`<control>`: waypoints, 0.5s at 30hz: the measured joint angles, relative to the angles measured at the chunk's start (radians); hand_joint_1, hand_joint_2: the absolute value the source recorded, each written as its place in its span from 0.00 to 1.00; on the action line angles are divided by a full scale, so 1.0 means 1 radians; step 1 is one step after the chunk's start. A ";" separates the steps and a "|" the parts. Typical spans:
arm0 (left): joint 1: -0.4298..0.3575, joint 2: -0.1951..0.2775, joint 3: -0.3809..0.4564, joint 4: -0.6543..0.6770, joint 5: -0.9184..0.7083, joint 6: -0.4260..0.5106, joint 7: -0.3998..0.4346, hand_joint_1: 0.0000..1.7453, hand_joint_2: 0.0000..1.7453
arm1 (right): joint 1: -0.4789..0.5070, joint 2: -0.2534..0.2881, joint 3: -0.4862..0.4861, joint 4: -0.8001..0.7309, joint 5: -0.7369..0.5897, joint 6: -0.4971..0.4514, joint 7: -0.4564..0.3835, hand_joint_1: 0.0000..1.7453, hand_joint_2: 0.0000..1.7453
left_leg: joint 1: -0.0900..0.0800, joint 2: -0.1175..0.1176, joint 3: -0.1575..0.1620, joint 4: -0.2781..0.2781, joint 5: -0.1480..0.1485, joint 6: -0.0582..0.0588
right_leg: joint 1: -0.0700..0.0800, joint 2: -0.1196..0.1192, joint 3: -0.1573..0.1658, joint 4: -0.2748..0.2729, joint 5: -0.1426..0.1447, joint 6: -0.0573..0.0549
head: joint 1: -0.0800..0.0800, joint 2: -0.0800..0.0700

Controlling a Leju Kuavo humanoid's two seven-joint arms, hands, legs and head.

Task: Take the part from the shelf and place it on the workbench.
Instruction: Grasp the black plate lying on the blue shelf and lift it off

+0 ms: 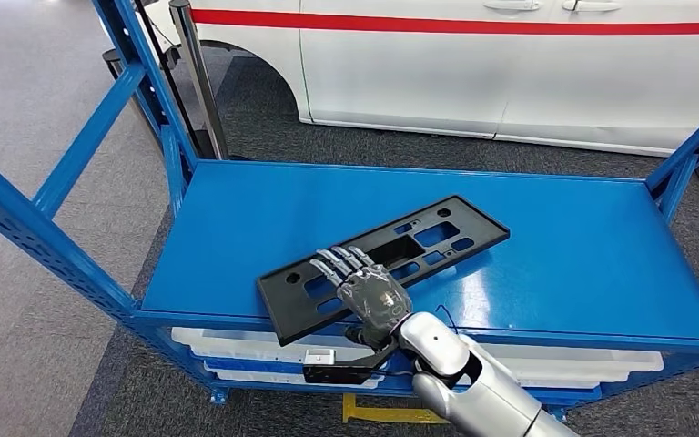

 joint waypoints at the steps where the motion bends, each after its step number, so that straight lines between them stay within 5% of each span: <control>1: 0.000 0.000 0.000 0.000 0.001 0.000 0.000 0.00 0.00 | -0.003 -0.003 0.001 0.000 -0.001 0.005 0.000 0.00 1.00 | 0.000 0.000 0.000 0.000 0.000 0.000 | 0.000 0.000 0.000 0.000 0.000 0.000 | 0.000 0.000; 15: -0.001 0.000 -0.023 0.001 0.010 -0.003 -0.011 0.00 0.00 | -0.026 -0.004 0.026 0.053 0.071 -0.098 0.063 0.00 1.00 | 0.000 0.000 0.000 0.000 0.000 0.000 | 0.000 0.000 0.000 0.000 0.000 0.000 | 0.000 0.000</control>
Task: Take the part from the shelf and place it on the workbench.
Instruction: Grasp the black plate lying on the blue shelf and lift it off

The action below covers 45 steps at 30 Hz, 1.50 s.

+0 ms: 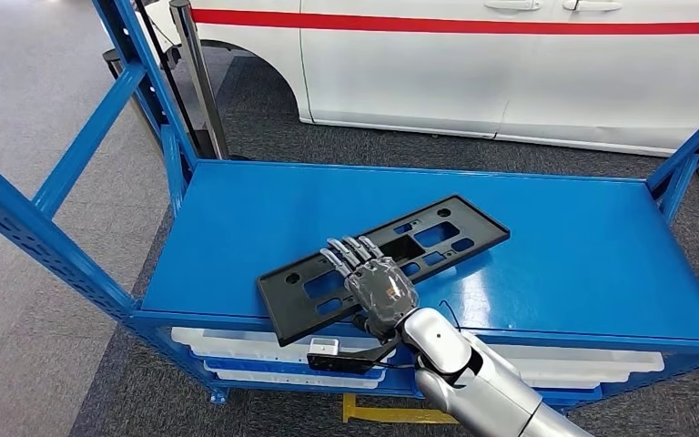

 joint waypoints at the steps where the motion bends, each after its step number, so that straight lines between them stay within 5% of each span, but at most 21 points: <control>1: 0.000 0.000 -0.001 0.000 0.001 0.000 0.000 0.00 0.00 | 0.000 0.003 0.000 0.006 0.004 -0.004 0.003 0.00 1.00 | 0.000 0.000 0.000 0.000 0.000 0.000 | 0.000 0.000 0.000 0.000 0.000 0.000 | 0.000 0.000; 16: -0.009 0.005 -0.034 0.000 0.010 -0.004 0.019 0.00 0.00 | -0.023 0.072 -0.113 0.293 0.076 -0.137 0.067 0.00 1.00 | 0.000 0.000 0.001 0.000 0.000 0.000 | 0.000 0.000 0.001 0.000 0.000 0.000 | 0.000 0.000; 20: -0.010 0.006 -0.044 0.000 0.012 -0.004 0.018 0.00 0.00 | -0.030 0.078 -0.131 0.337 0.094 -0.141 0.079 0.96 1.00 | 0.000 0.000 0.002 0.000 0.000 0.000 | 0.000 0.000 0.001 0.000 0.000 0.000 | 0.000 0.000; 31: -0.011 0.007 -0.051 0.000 0.027 -0.004 0.017 0.00 0.00 | -0.021 0.079 -0.173 0.408 0.096 -0.158 0.063 1.00 1.00 | 0.000 0.000 0.002 0.000 0.000 0.000 | 0.000 0.000 0.002 0.000 0.000 0.000 | 0.000 0.000; 35: -0.011 0.007 -0.051 0.000 0.028 -0.004 0.014 0.00 1.00 | -0.014 0.079 -0.183 0.413 0.097 -0.161 0.052 1.00 1.00 | 0.000 0.000 0.002 0.000 0.000 0.000 | 0.000 0.000 0.002 0.000 0.000 0.000 | 0.000 0.000; 45: -0.009 0.007 -0.052 0.000 0.045 0.001 -0.001 0.00 1.00 | 0.009 0.073 -0.220 0.404 0.111 -0.161 0.026 1.00 1.00 | 0.000 0.000 0.003 0.000 0.000 0.000 | 0.000 0.000 0.002 0.000 0.000 0.000 | 0.000 0.000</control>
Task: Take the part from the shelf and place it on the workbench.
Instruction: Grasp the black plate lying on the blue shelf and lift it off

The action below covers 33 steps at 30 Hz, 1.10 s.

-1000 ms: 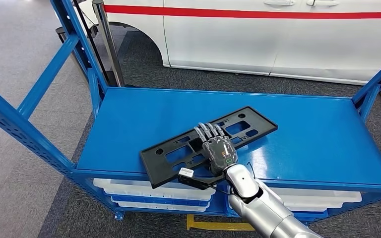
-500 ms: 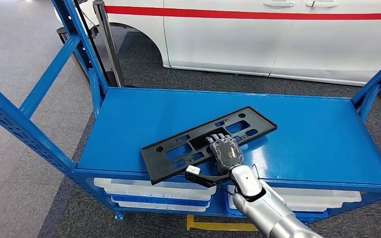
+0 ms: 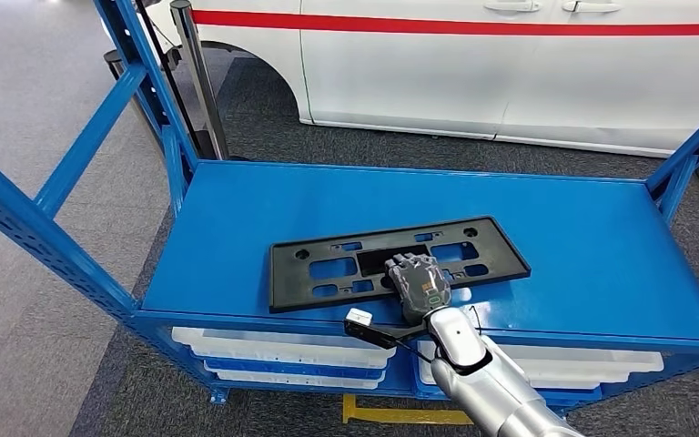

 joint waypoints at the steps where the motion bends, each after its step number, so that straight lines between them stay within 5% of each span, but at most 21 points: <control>1: 0.001 0.000 0.000 0.000 0.005 -0.001 -0.005 0.00 1.00 | 0.003 -0.001 -0.003 -0.004 0.002 0.002 -0.001 1.00 1.00 | 0.000 0.000 0.000 0.000 0.000 0.000 | 0.000 0.000 0.000 0.000 0.000 0.000 | 0.000 0.000; 16: 0.000 0.004 -0.001 0.000 0.034 -0.005 -0.039 0.00 1.00 | 0.062 -0.029 -0.028 -0.110 0.024 -0.021 -0.011 1.00 1.00 | 0.000 -0.001 0.000 0.000 0.000 0.000 | 0.000 -0.001 0.000 0.000 0.000 0.000 | 0.000 0.000; 33: 0.000 0.009 -0.002 0.000 0.067 0.007 -0.045 0.00 1.00 | 0.221 -0.204 -0.054 -0.660 0.110 -0.100 -0.003 1.00 1.00 | -0.013 -0.002 -0.003 0.004 -0.010 0.009 | -0.010 -0.002 -0.001 -0.002 -0.005 0.009 | 0.000 0.000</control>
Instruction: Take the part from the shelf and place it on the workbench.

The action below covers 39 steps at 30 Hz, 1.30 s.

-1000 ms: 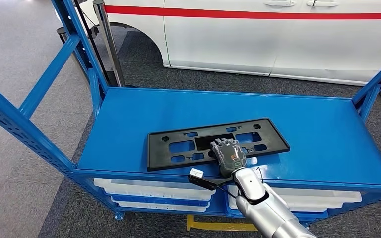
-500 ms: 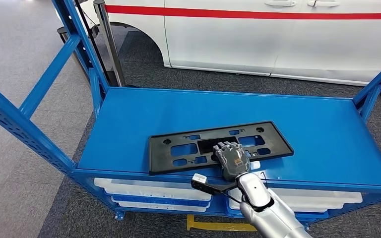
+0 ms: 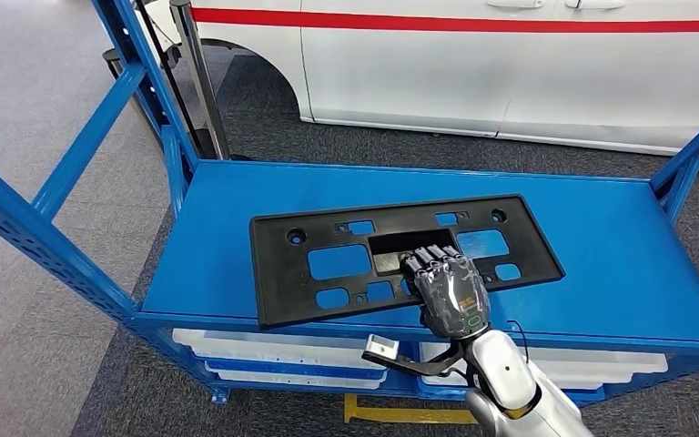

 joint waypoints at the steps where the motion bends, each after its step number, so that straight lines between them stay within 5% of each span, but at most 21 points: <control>1: 0.000 0.000 0.000 0.000 0.002 0.000 0.000 0.00 1.00 | 0.003 -0.006 0.000 -0.020 0.007 0.000 0.002 1.00 1.00 | -0.002 0.000 0.000 0.001 -0.001 0.003 | -0.002 0.000 0.000 0.000 0.000 0.003 | 0.000 0.000; 3: 0.000 0.000 -0.002 0.000 0.003 0.001 0.000 0.00 1.00 | 0.006 -0.017 0.001 -0.051 0.016 0.000 0.005 1.00 1.00 | 0.002 0.001 0.002 -0.005 0.003 0.010 | -0.004 0.001 0.002 0.003 -0.004 0.010 | 0.000 0.000; 5: 0.000 0.000 -0.004 0.000 0.003 0.001 0.000 0.00 1.00 | 0.008 -0.029 0.001 -0.075 0.019 0.000 0.005 1.00 1.00 | 0.008 0.004 0.006 -0.014 0.008 0.017 | -0.005 0.001 -0.018 0.051 -0.039 0.015 | 0.001 0.000; 8: 0.000 -0.001 -0.005 0.000 0.003 0.002 0.000 0.00 1.00 | 0.015 -0.039 0.002 -0.090 0.020 0.000 0.005 1.00 1.00 | 0.011 0.006 0.004 -0.016 0.010 0.020 | -0.008 0.000 -0.117 0.245 -0.129 0.021 | 0.001 0.000; 9: 0.000 -0.001 -0.005 0.000 0.003 0.002 0.000 0.00 1.00 | 0.018 -0.041 0.002 -0.091 0.020 0.000 0.005 1.00 1.00 | 0.011 0.006 0.002 -0.015 0.010 0.020 | -0.009 0.000 -0.144 0.291 -0.135 0.023 | 0.001 0.000; 11: 0.000 -0.001 -0.005 0.000 0.004 0.002 0.000 0.00 1.00 | 0.023 -0.045 0.003 -0.094 0.020 0.000 0.005 1.00 1.00 | 0.013 0.005 0.000 -0.009 0.009 0.018 | -0.013 0.000 -0.146 0.269 -0.083 0.026 | 0.001 0.000; 14: -0.001 0.000 -0.005 0.000 0.004 0.001 0.000 0.00 1.00 | 0.023 -0.048 0.004 -0.104 0.020 0.000 0.006 1.00 1.00 | 0.014 0.003 -0.005 0.004 0.007 0.003 | -0.014 0.000 -0.069 0.089 0.015 0.024 | 0.001 0.000; 19: -0.002 0.003 -0.005 0.000 0.008 0.002 -0.002 0.00 1.00 | 0.023 -0.049 0.008 -0.116 0.024 -0.001 0.007 1.00 1.00 | 0.014 0.001 -0.025 0.018 0.009 -0.035 | -0.007 0.000 -0.081 0.055 0.040 -0.014 | 0.000 0.000; 21: -0.004 0.005 -0.005 0.000 0.012 0.002 -0.002 0.00 1.00 | 0.022 -0.048 0.010 -0.120 0.027 -0.001 0.011 1.00 1.00 | 0.016 0.002 -0.055 0.090 -0.055 -0.042 | -0.008 -0.004 -0.099 0.052 0.057 -0.035 | -0.001 0.000; 23: -0.006 0.007 -0.005 0.000 0.016 0.001 -0.002 0.00 1.00 | 0.023 -0.046 0.013 -0.123 0.027 -0.001 0.017 1.00 1.00 | 0.015 0.003 -0.093 0.221 -0.143 -0.045 | -0.002 -0.006 -0.121 0.053 0.072 -0.044 | -0.001 0.000; 25: -0.007 0.009 -0.005 0.000 0.017 0.000 0.000 0.00 1.00 | 0.026 -0.046 0.016 -0.123 0.024 -0.002 0.023 1.00 1.00 | 0.014 0.003 -0.091 0.291 -0.175 -0.043 | 0.005 -0.008 -0.142 0.057 0.086 -0.045 | -0.001 0.000; 26: -0.007 0.010 -0.005 0.000 0.017 0.000 0.002 0.00 1.00 | 0.028 -0.046 0.017 -0.123 0.022 -0.002 0.025 1.00 1.00 | 0.013 0.003 -0.062 0.271 -0.164 -0.040 | 0.008 -0.008 -0.152 0.059 0.092 -0.046 | -0.001 0.000; 30: 0.001 0.011 -0.015 0.000 0.016 0.002 0.006 0.00 1.00 | 0.034 -0.046 0.019 -0.135 0.016 -0.006 0.029 1.00 1.00 | 0.004 0.003 0.105 0.021 -0.104 -0.013 | 0.015 -0.007 -0.176 0.065 0.115 -0.036 | -0.001 0.000; 33: 0.005 0.011 -0.020 0.000 0.016 0.002 0.006 0.00 1.00 | 0.036 -0.047 0.021 -0.144 0.015 -0.009 0.032 1.00 1.00 | 0.000 0.004 0.105 -0.006 -0.086 -0.003 | 0.011 -0.008 -0.181 0.063 0.133 -0.017 | -0.001 0.000; 35: 0.006 0.011 -0.022 0.000 0.016 0.000 0.005 0.00 1.00 | 0.039 -0.049 0.023 -0.151 0.015 -0.010 0.032 1.00 1.00 | 0.005 0.008 0.095 -0.018 -0.065 0.012 | 0.011 -0.006 -0.194 0.085 0.107 -0.006 | 0.000 0.000; 39: 0.006 0.011 -0.022 0.000 0.017 0.000 0.003 0.00 1.00 | 0.044 -0.052 0.025 -0.156 0.015 -0.011 0.032 1.00 1.00 | 0.007 0.016 0.044 -0.018 -0.023 0.024 | 0.002 -0.003 -0.259 0.293 -0.047 0.010 | 0.001 0.000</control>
